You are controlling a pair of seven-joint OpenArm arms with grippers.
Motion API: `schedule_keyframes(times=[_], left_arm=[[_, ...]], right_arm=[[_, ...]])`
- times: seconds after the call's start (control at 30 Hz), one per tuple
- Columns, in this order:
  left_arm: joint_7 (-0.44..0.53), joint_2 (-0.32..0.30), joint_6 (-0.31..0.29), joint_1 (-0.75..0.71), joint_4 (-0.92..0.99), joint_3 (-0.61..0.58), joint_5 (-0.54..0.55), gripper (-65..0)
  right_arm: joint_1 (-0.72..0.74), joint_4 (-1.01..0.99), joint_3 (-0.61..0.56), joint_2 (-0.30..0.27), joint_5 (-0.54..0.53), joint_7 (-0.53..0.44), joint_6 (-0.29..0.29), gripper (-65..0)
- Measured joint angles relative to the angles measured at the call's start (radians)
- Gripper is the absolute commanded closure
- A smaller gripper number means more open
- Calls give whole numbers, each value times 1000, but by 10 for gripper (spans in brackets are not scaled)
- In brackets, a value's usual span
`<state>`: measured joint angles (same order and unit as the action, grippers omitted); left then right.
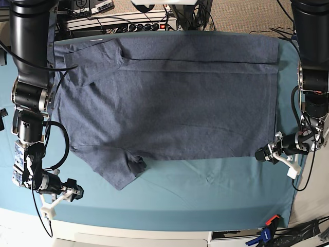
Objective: Fold the T-shirt properly
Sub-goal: 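Lower the left gripper onto the hem corner and pinch it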
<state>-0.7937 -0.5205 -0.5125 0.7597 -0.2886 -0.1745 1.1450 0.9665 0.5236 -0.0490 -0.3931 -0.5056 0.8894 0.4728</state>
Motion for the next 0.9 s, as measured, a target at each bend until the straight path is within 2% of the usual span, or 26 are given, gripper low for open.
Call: schedule_keyframes(times=[0.67, 0.9], left_arm=[[-11, -12, -10, 0, 1, 0, -3, -240], [-23, -12, -31, 6, 1, 0, 0, -240]], right_arm=[[0, 0, 0, 0, 0, 0, 0, -284], [0, 0, 0, 0, 0, 0, 0, -284]])
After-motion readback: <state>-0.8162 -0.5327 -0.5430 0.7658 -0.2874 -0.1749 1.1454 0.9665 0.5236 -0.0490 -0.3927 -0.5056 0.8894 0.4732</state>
